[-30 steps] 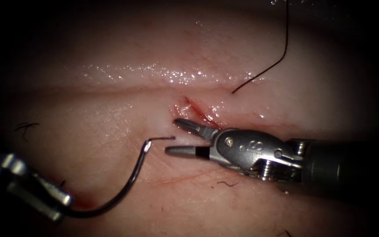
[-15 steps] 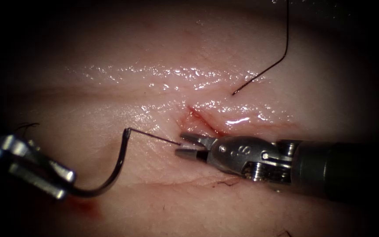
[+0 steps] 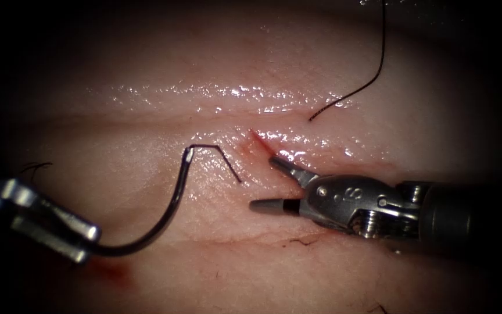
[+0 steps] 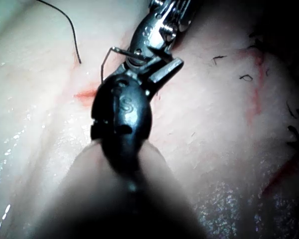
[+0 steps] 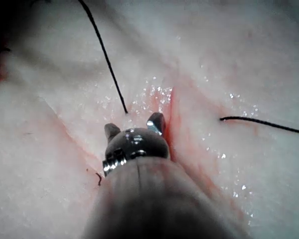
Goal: Wound Closure
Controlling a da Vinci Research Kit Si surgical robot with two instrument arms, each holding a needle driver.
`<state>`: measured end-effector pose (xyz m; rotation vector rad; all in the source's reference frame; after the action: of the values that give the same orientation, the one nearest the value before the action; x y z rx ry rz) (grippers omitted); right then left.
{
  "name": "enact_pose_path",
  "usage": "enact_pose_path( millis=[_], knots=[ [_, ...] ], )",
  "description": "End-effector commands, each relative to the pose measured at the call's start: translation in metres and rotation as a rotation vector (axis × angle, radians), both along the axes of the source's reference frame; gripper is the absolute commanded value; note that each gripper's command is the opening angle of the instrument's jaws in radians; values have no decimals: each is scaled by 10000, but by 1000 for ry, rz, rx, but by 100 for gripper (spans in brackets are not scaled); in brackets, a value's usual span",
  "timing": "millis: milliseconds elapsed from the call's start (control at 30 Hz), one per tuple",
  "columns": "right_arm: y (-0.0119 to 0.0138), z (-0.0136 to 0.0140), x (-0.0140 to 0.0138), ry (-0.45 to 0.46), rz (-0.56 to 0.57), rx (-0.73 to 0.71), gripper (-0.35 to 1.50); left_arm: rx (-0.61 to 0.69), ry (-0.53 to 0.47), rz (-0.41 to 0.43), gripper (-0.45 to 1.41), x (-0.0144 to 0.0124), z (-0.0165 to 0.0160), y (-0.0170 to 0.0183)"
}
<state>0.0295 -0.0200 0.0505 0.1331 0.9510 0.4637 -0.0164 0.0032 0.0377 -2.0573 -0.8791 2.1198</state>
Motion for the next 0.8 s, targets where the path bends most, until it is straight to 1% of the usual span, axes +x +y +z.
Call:
enact_pose_path(
  millis=[33, 100, 267, 467, 533, 567, 600, 633, 667, 733, 800],
  knots=[
    [-3, 2, 13, 5, -1, -6, 94, 1, 1, 0, -45, -5, 6, -2],
    [-3, 1, 16, 11, 2, -13, 98, 1, 2, -1, -45, -6, 7, -2],
    [-3, 0, 25, 23, 6, -24, 98, -11, -1, -3, -45, -6, 9, -1],
    [0, 3, 37, 34, 16, -26, 88, -23, -3, -5, -45, -7, 9, -1],
    [-1, 3, 41, 40, 11, -29, 71, -28, -5, -6, -45, -7, 9, -1],
    [-1, 3, 43, 42, 9, -29, 52, -28, -5, -6, -45, -7, 9, -2],
    [-2, 3, 43, 47, 5, -28, 17, -34, -7, -6, -45, -7, 9, -2],
    [-3, 3, 44, 49, -1, -33, -23, -34, -7, -6, -45, -7, 9, -2],
    [-5, 4, 43, 49, -11, -50, -35, -34, -6, -7, -45, -7, 8, -2],
    [-8, 5, 42, 49, -45, -82, -35, -39, -8, -7, -45, -7, 8, -2],
    [-9, 6, 41, 41, -54, -85, -35, -38, -7, -8, -45, -7, 8, -1]
  ],
)
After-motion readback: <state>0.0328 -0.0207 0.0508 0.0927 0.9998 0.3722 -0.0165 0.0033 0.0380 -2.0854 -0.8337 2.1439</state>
